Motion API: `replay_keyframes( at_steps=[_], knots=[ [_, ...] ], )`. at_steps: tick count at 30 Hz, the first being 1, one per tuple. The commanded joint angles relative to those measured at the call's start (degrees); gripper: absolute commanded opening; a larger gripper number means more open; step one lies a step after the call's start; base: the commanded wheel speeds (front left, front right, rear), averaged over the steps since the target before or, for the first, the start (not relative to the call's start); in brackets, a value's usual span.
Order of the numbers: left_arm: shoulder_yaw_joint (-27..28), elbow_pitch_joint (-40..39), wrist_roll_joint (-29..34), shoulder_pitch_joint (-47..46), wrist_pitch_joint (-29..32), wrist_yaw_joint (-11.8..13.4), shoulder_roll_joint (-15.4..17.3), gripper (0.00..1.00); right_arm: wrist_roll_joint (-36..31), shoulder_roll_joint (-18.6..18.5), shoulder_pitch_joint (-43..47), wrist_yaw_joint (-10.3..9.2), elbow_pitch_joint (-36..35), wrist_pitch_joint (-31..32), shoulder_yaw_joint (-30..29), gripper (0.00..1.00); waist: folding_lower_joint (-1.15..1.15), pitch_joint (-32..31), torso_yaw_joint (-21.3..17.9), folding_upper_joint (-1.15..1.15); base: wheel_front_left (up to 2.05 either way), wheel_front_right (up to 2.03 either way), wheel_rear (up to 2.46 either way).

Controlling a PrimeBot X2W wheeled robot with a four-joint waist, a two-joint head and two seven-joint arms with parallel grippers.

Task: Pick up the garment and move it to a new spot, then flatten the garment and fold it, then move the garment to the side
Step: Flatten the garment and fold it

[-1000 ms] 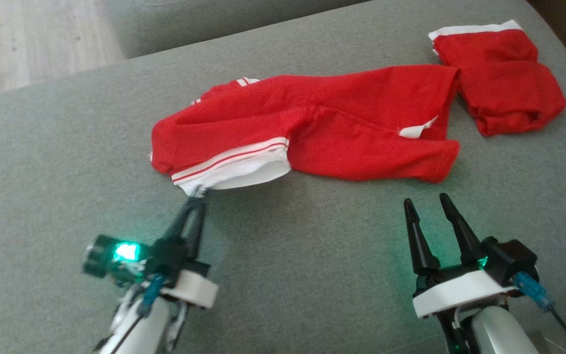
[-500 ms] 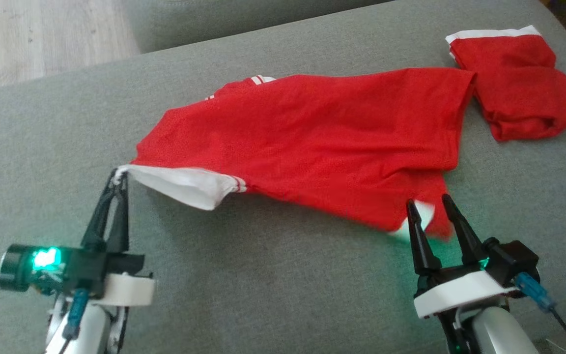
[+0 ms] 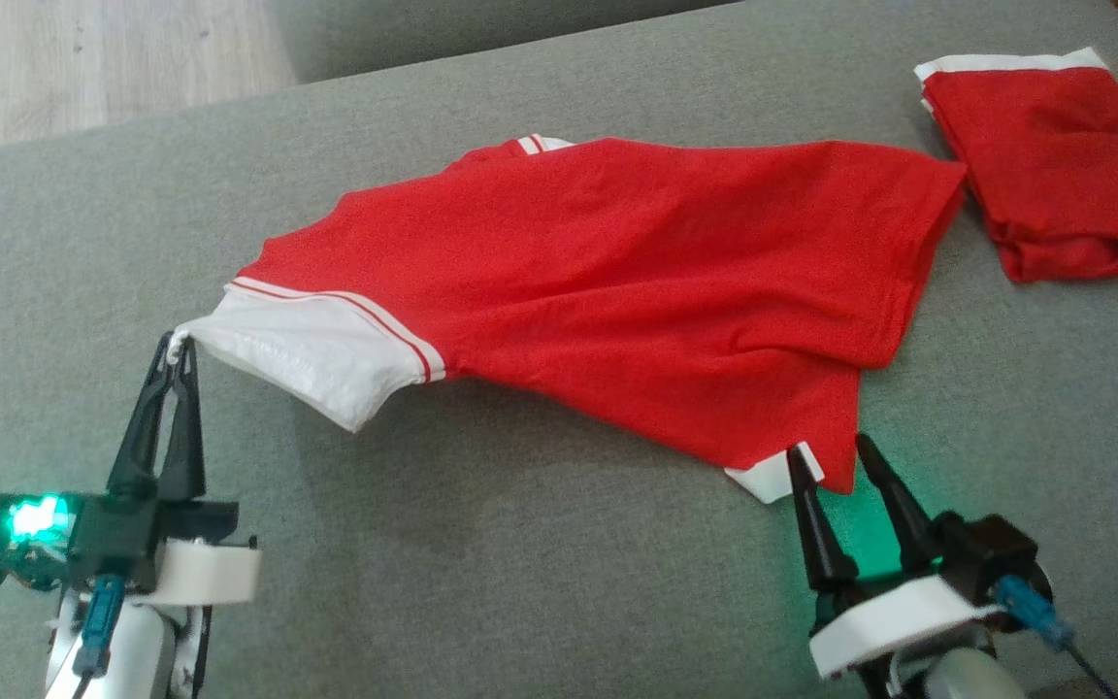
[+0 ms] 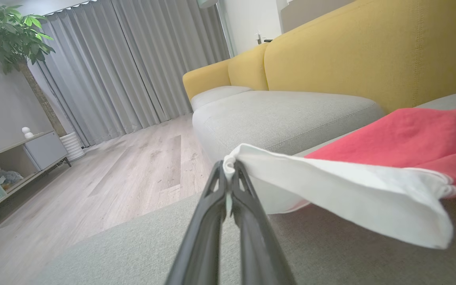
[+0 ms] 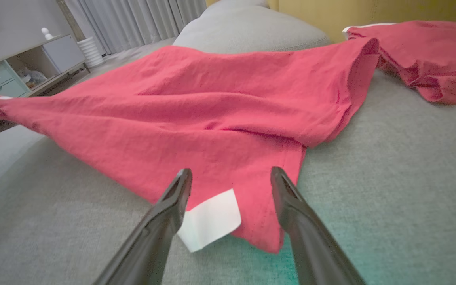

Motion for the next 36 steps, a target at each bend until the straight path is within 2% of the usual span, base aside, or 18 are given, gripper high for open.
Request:
replay_keyframes(
  at_steps=[1, 8, 27, 30, 31, 32, 33, 36],
  knots=[
    [2.61, -1.89, 0.10, -2.36, -0.28, 0.36, 1.90, 0.00, -0.49, -0.86, 0.16, -0.04, -1.68, -0.22, 1.55, 1.00, 0.00, 0.19, 0.20, 0.00, 0.00, 0.00, 0.00],
    [3.17, -1.84, 0.16, -3.37, -0.28, -0.23, 2.48, 0.00, -1.76, -2.77, 3.41, -0.04, -1.79, -0.22, 2.45, 1.00, 0.00, 0.84, 0.41, 0.00, 0.00, 0.00, 0.00],
    [2.29, -1.41, 0.91, -3.92, -0.28, -1.23, 2.05, 0.00, -4.59, -2.43, 1.34, -0.04, 2.57, -0.22, 2.72, 0.99, 0.00, 0.43, 2.14, 0.00, 0.00, 0.00, 0.00],
    [2.25, -1.39, 0.97, -3.94, -0.28, -1.25, 2.03, 0.00, -4.62, -2.50, 0.97, -0.04, 2.92, -0.22, 3.04, 0.84, 0.00, 0.52, 2.25, 0.00, 0.00, 0.00, 0.00],
    [2.29, -1.39, 0.96, -4.00, -0.28, -1.27, 2.06, 0.00, -4.60, -2.54, 0.81, -0.04, 3.01, -0.22, 3.20, 0.65, 0.00, 0.59, 2.26, 0.00, 0.00, 0.00, 0.00],
    [2.33, -1.39, 0.97, -4.12, -0.28, -1.31, 2.10, 0.00, -4.46, -2.58, 0.53, -0.04, 3.32, -0.22, 3.61, 0.28, 0.00, 0.70, 2.27, 0.00, 0.00, 0.00, 0.00],
    [2.34, -1.40, 1.00, -4.18, -0.28, -1.31, 2.13, 0.00, -4.36, -2.58, 0.40, -0.04, 3.59, -0.22, 3.79, 0.04, 0.00, 0.74, 2.26, 0.00, 0.00, 0.00, 0.00],
    [2.42, -1.45, 1.01, -4.27, -0.28, -1.27, 2.17, 0.00, -4.20, -2.60, 0.11, -0.04, 4.00, -0.22, 4.14, 0.00, 0.00, 0.78, 2.18, 0.00, 0.00, 0.00, 0.00]
  ],
)
